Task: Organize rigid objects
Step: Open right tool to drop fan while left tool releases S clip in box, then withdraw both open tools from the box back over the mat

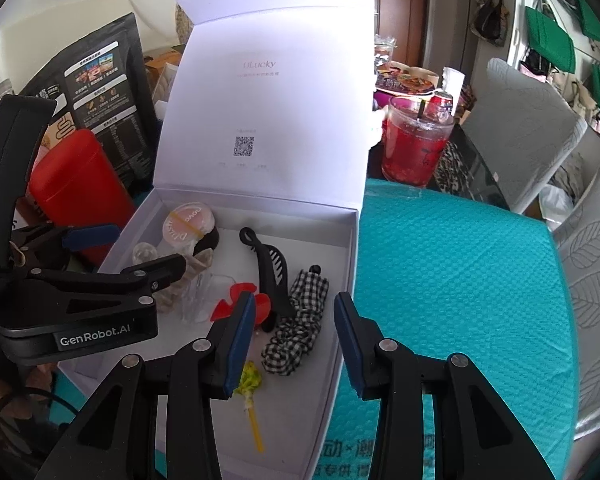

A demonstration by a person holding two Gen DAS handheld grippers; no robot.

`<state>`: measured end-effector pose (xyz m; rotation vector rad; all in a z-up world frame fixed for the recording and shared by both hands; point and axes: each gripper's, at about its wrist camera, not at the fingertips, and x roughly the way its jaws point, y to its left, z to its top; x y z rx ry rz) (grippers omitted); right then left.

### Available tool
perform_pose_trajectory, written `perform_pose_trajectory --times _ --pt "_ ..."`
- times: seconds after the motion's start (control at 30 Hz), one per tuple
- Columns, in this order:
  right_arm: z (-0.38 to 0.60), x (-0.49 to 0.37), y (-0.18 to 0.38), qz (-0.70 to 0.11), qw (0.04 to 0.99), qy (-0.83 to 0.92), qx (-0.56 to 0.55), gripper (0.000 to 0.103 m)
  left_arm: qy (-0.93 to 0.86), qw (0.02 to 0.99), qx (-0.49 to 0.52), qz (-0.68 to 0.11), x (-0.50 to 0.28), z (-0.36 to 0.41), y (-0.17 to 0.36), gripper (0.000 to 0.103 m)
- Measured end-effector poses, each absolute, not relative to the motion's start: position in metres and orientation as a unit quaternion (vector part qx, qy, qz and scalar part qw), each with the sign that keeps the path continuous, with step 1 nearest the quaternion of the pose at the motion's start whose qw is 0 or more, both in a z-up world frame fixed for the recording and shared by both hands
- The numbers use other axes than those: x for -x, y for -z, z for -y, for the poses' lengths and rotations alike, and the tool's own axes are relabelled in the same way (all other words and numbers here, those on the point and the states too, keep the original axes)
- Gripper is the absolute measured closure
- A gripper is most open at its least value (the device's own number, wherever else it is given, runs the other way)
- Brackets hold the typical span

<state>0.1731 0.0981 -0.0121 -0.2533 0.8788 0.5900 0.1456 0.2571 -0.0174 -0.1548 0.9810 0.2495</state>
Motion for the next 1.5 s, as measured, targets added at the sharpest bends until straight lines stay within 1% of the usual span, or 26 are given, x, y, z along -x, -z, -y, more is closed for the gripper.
perform_pose_trajectory --times 0.43,0.53,0.7,0.77,0.9,0.93,1.0,1.03,1.07,1.23,1.3,1.4,1.5 --pt "-0.082 -0.145 -0.036 -0.368 0.876 -0.289 0.113 0.060 -0.139 0.901 0.054 -0.408 -0.112 -0.247 -0.052 0.022" --pt "-0.077 -0.136 -0.049 -0.354 0.882 -0.291 0.109 0.057 -0.144 0.907 0.041 -0.394 -0.100 -0.239 -0.066 0.022" --pt "-0.066 -0.114 -0.068 -0.325 0.894 -0.287 0.112 0.055 -0.149 0.917 0.033 -0.368 -0.074 -0.229 -0.088 0.022" --pt "-0.060 -0.105 -0.075 -0.317 0.897 -0.287 0.109 0.050 -0.151 0.921 0.033 -0.359 -0.065 -0.225 -0.096 0.021" --pt "-0.050 -0.083 -0.086 -0.299 0.903 -0.291 0.103 0.045 -0.154 0.928 0.035 -0.338 -0.043 -0.219 -0.108 0.021" --pt "-0.047 -0.077 -0.089 -0.293 0.905 -0.293 0.101 0.042 -0.155 0.929 0.036 -0.333 -0.035 -0.216 -0.111 0.020" --pt "-0.043 -0.067 -0.093 -0.285 0.907 -0.293 0.100 0.040 -0.155 0.932 0.038 -0.326 -0.023 -0.212 -0.115 0.013" --pt "-0.040 -0.061 -0.095 -0.280 0.909 -0.292 0.099 0.038 -0.155 0.933 0.039 -0.322 -0.018 -0.211 -0.116 0.004" --pt "-0.037 -0.056 -0.096 -0.276 0.911 -0.291 0.099 0.036 -0.154 0.935 0.038 -0.316 -0.012 -0.209 -0.117 0.001" --pt "-0.026 -0.031 -0.101 -0.265 0.915 -0.289 0.096 0.033 -0.156 0.940 0.033 -0.301 0.019 -0.197 -0.122 0.001" --pt "-0.021 -0.019 -0.102 -0.259 0.918 -0.284 0.096 0.030 -0.159 0.941 0.033 -0.298 0.031 -0.195 -0.122 0.001" --pt "-0.014 -0.005 -0.100 -0.255 0.919 -0.287 0.092 0.029 -0.159 0.942 0.033 -0.295 0.047 -0.189 -0.119 0.001" --pt "-0.008 0.007 -0.096 -0.258 0.918 -0.288 0.082 0.026 -0.152 0.942 0.046 -0.295 0.061 -0.186 -0.114 0.001"
